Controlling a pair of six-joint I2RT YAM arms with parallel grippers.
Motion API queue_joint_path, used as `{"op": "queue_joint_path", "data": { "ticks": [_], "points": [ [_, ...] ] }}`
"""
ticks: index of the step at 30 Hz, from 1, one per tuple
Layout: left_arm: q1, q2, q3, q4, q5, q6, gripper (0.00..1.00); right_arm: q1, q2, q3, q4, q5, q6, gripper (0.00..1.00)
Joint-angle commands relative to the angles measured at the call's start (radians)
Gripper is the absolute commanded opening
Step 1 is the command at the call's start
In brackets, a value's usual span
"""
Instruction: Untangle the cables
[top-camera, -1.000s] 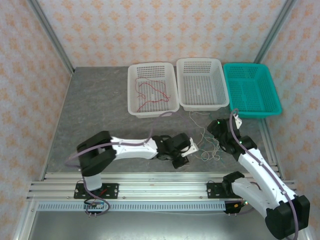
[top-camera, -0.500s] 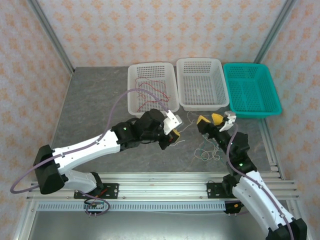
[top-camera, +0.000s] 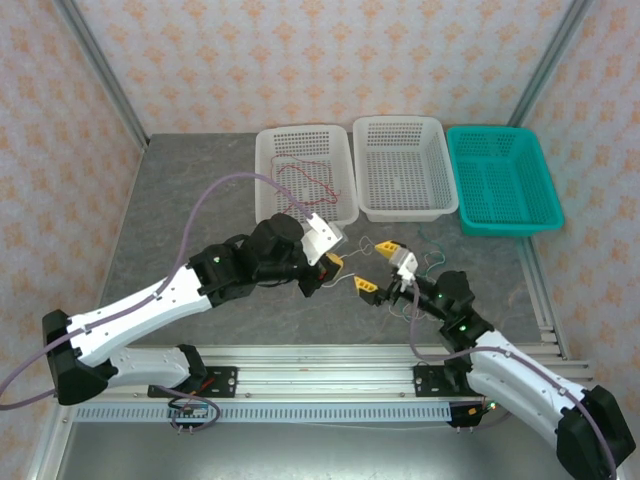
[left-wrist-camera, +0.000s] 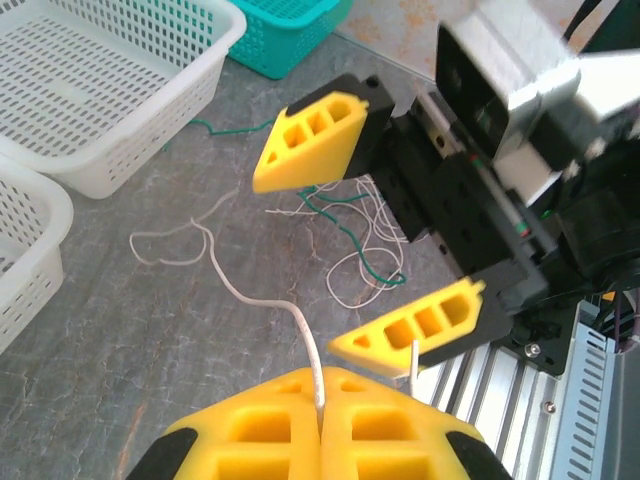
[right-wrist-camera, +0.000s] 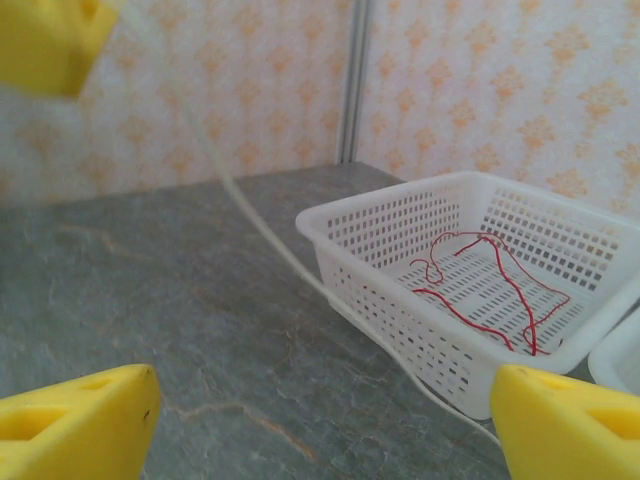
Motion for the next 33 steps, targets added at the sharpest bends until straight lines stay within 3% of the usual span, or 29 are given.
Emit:
{"op": "queue_joint_path", "data": {
  "ticks": [1,6,11,13,16,21,26,33],
  "points": [
    [0.003,-0.019,0.016,-0.017,0.028,-0.015,0.00,0.024,0.101,0.052,0.041,0.073,-0.190,0.85],
    [0.004,-0.040,0.017,-0.004,0.068,-0.003,0.00,0.026,0.355,0.149,0.199,0.125,-0.244,0.69],
    [0.003,-0.113,-0.024,-0.046,-0.028,-0.006,0.00,0.024,0.427,0.177,0.302,0.142,-0.168,0.01],
    [0.003,-0.144,-0.060,-0.052,-0.107,-0.022,0.00,0.024,0.386,0.177,0.299,0.197,-0.101,0.00],
    [0.004,-0.159,-0.115,-0.048,-0.221,-0.052,0.00,0.024,0.259,0.230,0.140,0.225,-0.018,0.00],
    [0.004,-0.080,-0.177,0.051,-0.244,-0.125,0.03,0.008,0.133,0.387,-0.096,0.257,0.148,0.00],
    [0.003,-0.009,-0.168,0.171,-0.215,-0.188,0.51,-0.035,0.212,0.605,-0.282,0.269,0.268,0.00],
    [0.003,-0.184,-0.254,0.303,-0.151,-0.173,0.97,-0.167,0.432,0.885,-0.423,0.538,0.404,0.00]
  ]
}}
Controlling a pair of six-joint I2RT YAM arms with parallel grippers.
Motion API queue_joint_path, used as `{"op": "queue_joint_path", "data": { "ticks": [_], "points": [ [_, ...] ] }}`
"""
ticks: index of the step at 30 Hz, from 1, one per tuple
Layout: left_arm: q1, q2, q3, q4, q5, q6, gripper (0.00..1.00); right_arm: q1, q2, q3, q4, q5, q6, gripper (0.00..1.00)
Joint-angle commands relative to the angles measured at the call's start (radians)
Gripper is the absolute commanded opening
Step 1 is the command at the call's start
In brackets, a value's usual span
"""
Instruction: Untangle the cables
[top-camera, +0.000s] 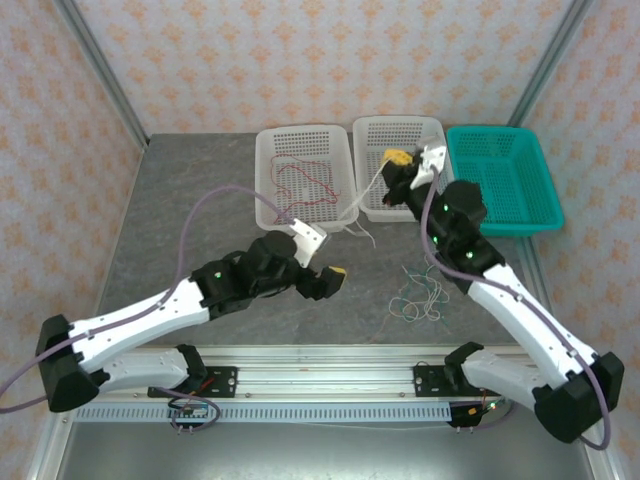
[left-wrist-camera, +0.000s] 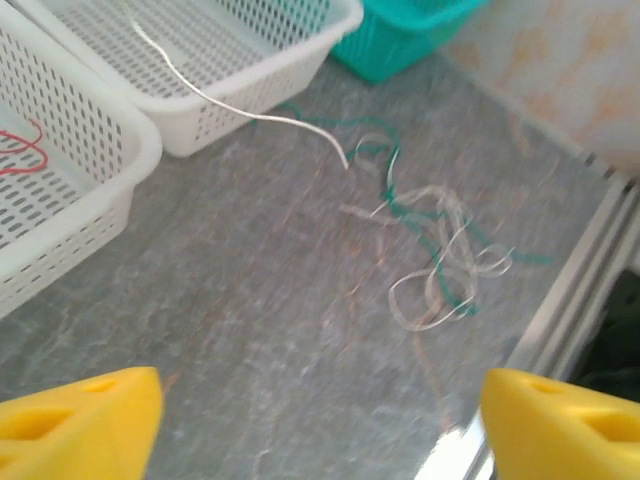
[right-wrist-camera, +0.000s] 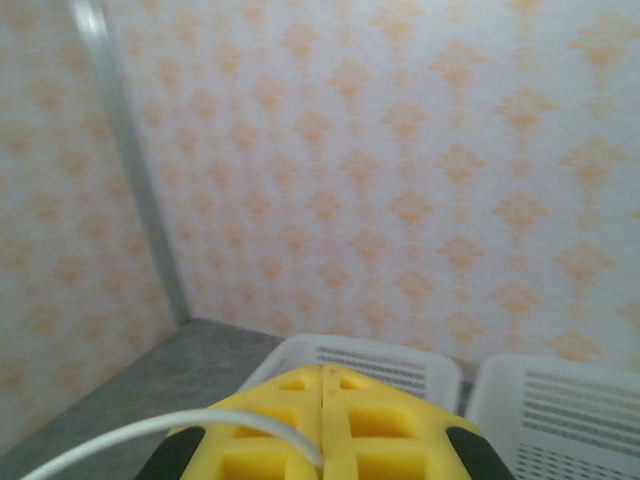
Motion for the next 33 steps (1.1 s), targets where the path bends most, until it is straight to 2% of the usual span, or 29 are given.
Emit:
{"op": "queue_joint_path", "data": {
  "ticks": [1,5,7,12,18,19,21,22,23,24,25,26,29,33],
  "points": [
    [0.003,-0.115,-0.035,0.088,0.025,0.012,1.00,-0.076,0.096,0.103,-0.114,0.164,0.130,0.00],
    [0.003,-0.206,-0.067,0.054,0.018,0.013,1.00,-0.154,0.267,0.280,-0.242,0.375,0.259,0.00],
    [0.004,-0.243,-0.089,0.053,0.003,0.003,1.00,-0.180,0.349,0.356,-0.292,0.439,0.308,0.00],
    [0.004,-0.294,-0.111,0.031,-0.061,-0.018,1.00,-0.222,0.590,0.569,-0.443,0.451,0.356,0.00],
    [0.003,-0.302,-0.106,-0.003,-0.177,-0.067,1.00,-0.232,0.898,0.875,-0.806,0.538,0.445,0.00],
    [0.003,-0.303,-0.106,-0.005,-0.184,-0.071,1.00,-0.232,0.938,0.910,-0.839,0.518,0.438,0.02],
    [0.003,-0.303,-0.103,-0.015,-0.192,-0.081,1.00,-0.233,0.987,0.954,-0.887,0.479,0.439,0.17],
    [0.004,-0.302,-0.101,-0.019,-0.193,-0.081,1.00,-0.232,0.996,0.967,-0.902,0.464,0.441,0.28],
    [0.003,-0.301,-0.100,-0.022,-0.192,-0.080,1.00,-0.232,0.998,0.976,-0.915,0.454,0.444,0.43],
    [0.003,-0.300,-0.098,-0.021,-0.191,-0.078,1.00,-0.232,0.992,0.981,-0.923,0.448,0.443,0.55],
    [0.003,-0.299,-0.099,-0.020,-0.189,-0.076,1.00,-0.232,0.982,0.981,-0.927,0.444,0.443,0.62],
    [0.003,-0.298,-0.099,-0.017,-0.189,-0.076,1.00,-0.232,0.961,0.979,-0.928,0.438,0.439,0.66],
    [0.003,-0.288,-0.099,-0.002,-0.185,-0.073,1.00,-0.232,0.878,0.949,-0.933,0.410,0.421,0.70],
    [0.004,-0.246,-0.084,0.012,-0.164,-0.070,1.00,-0.233,0.702,0.839,-0.937,0.362,0.414,0.70]
  ]
}}
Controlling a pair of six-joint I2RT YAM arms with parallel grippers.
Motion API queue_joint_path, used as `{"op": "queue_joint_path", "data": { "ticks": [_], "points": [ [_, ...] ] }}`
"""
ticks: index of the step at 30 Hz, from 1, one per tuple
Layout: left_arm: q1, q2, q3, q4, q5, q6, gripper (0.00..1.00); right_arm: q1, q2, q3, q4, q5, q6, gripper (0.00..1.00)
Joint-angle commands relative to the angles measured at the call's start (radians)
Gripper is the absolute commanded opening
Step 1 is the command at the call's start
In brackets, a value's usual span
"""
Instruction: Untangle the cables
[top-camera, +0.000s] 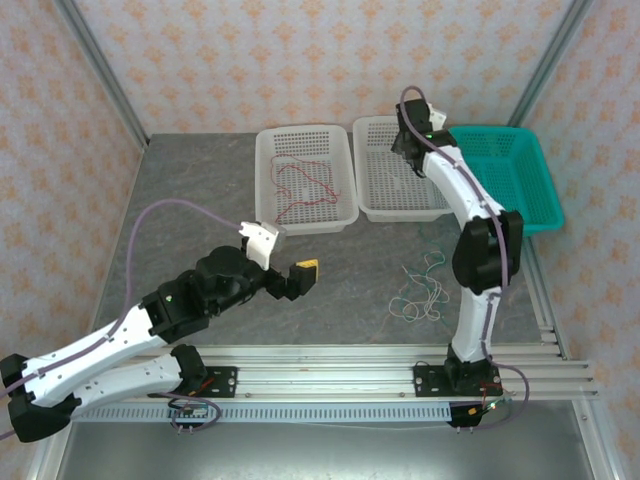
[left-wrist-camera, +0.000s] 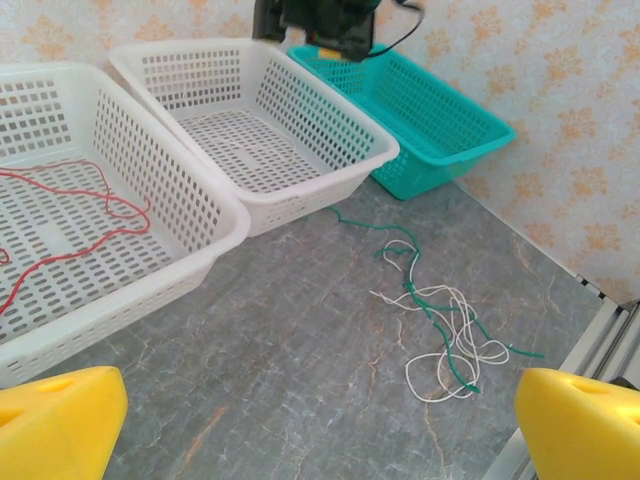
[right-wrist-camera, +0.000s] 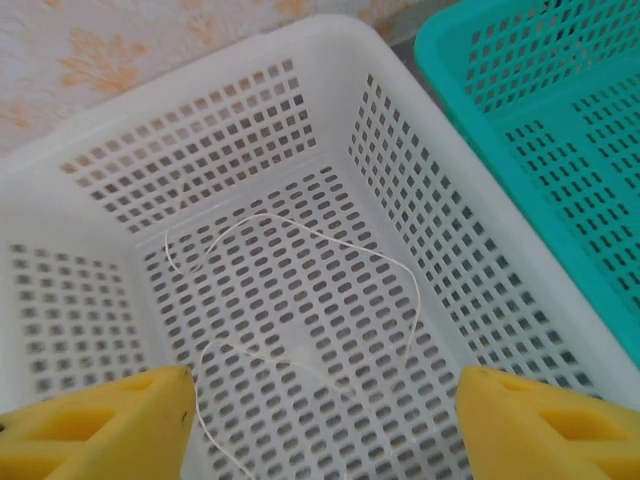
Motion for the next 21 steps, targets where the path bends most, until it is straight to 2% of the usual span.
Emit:
{"op": "queue_joint_path", "data": {
  "ticks": [1,4,7,9,11,15,21],
  "points": [
    [0.003,0.040,0.018,0.021,0.003,-0.013,1.00,-0.004,-0.238,-0.082,-0.038,-0.050,-0.003,0.70],
    [0.003,0.088,0.017,0.077,0.022,-0.033,0.99,-0.004,-0.432,-0.263,-0.032,-0.129,0.048,0.70],
    [0.004,0.142,0.004,0.154,0.025,-0.062,0.99,-0.004,-0.664,-0.523,-0.005,-0.189,0.117,0.69],
    [0.003,0.181,0.003,0.194,0.030,-0.068,0.99,-0.004,-0.817,-0.693,-0.007,-0.183,0.151,0.68],
    [0.003,0.215,0.009,0.220,0.031,-0.066,0.99,-0.004,-0.899,-0.786,-0.092,-0.167,0.176,0.66],
    [0.003,0.266,0.030,0.238,0.030,-0.049,0.99,0.013,-0.927,-0.858,-0.299,-0.270,0.192,0.63],
    [0.003,0.306,0.058,0.224,0.025,-0.023,0.99,0.044,-0.893,-0.968,-0.467,-0.227,0.342,0.51]
  ]
}}
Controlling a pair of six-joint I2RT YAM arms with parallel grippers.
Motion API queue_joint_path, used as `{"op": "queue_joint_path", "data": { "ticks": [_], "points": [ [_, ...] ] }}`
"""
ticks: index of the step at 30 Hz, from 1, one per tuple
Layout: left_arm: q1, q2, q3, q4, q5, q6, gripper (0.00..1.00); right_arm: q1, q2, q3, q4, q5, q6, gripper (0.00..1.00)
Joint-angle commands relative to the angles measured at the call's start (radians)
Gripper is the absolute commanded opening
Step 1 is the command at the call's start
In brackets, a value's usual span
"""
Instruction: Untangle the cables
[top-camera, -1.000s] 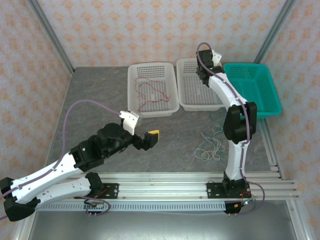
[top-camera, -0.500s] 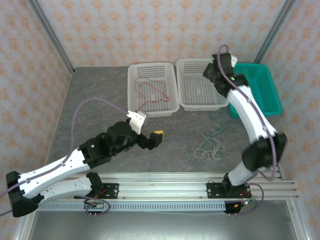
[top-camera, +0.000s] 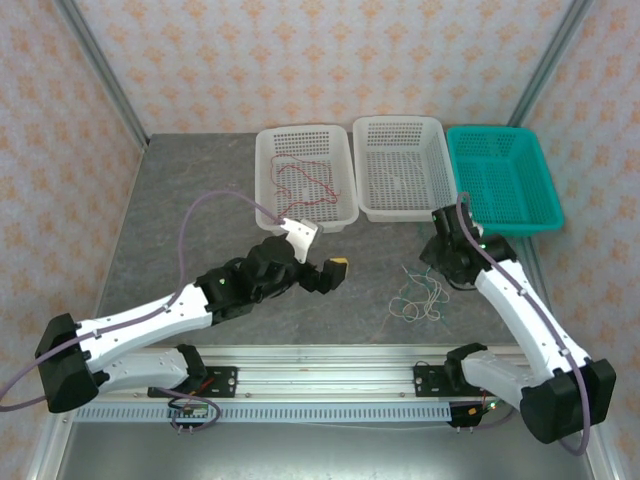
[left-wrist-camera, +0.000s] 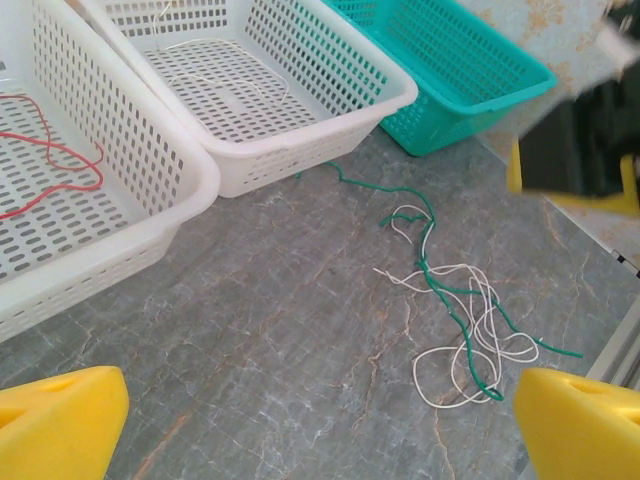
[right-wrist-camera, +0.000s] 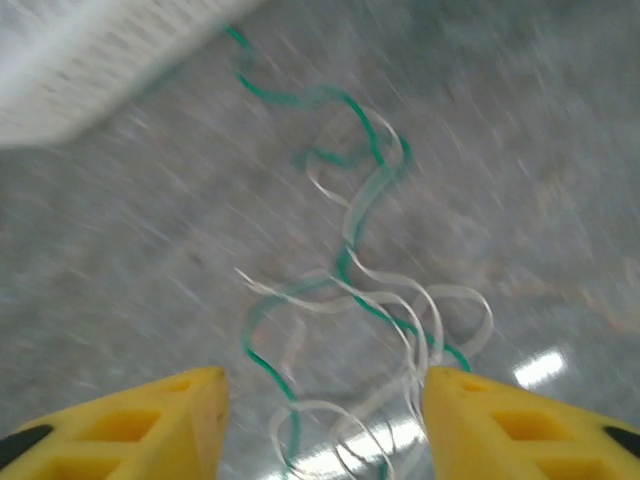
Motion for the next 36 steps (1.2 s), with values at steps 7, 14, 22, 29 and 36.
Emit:
{"op": "queue_joint_path", "data": {
  "ticks": [7,14,22,29,36],
  "points": [
    [0.004,-0.010,0.012,0.051,-0.006,-0.010,0.99,0.003,0.060,-0.189,-0.061,-0.085,0.141,0.40],
    [0.004,-0.037,0.005,0.015,-0.024,0.001,0.99,0.004,0.128,-0.241,0.061,-0.086,0.165,0.31],
    [0.003,-0.079,-0.031,0.019,-0.051,-0.014,0.99,0.005,0.128,-0.293,0.094,-0.202,0.248,0.23],
    [0.003,-0.078,-0.049,0.049,-0.054,-0.035,0.99,0.007,0.096,-0.306,0.048,-0.254,0.318,0.36],
    [0.003,-0.078,-0.041,0.029,-0.051,-0.028,0.99,0.007,0.156,-0.186,0.174,-0.136,0.201,0.33]
  ]
}}
